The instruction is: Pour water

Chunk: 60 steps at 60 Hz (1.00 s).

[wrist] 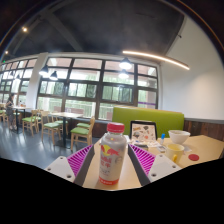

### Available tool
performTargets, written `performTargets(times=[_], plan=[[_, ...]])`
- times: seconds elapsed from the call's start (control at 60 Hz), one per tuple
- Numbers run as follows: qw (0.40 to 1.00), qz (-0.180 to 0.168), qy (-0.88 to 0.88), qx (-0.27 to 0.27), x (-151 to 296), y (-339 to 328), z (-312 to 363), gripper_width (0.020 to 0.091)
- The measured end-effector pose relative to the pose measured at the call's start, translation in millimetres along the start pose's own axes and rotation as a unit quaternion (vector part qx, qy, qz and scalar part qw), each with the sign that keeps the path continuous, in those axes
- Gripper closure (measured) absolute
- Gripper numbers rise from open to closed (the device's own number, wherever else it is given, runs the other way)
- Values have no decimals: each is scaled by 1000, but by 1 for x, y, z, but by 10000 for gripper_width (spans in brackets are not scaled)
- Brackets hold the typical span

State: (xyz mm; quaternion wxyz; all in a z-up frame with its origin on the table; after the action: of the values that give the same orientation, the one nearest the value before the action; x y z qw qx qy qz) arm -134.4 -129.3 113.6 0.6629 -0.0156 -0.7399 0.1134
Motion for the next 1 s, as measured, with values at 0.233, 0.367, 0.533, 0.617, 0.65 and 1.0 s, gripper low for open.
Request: performTargets(times=[0.233,0.367,0.533,0.617,0.65,1.0], plan=[[999,6,37,-8,0,57,-7,500],[1000,-9,15,-11,2,59,-8,626],[1000,5,28,13,-5,67,-12,716],[999,6,26,29,-5,66,-9,736],[999,6,25,33,-4,68,-10,735],[931,10,340,130,34,86,-77,736]])
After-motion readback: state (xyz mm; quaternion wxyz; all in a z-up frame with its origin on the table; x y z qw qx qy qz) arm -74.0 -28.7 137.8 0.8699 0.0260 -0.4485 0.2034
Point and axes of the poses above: the point between the fingertips, and its own axes, seen from behind it with the camera up: z to the left, x up, y forward, the way the camera looks, the point moved 3 cm from there along -y, backward, against the way the camera looks, and after that the axes turned 11 degrees about z, right-handed, at the moved point
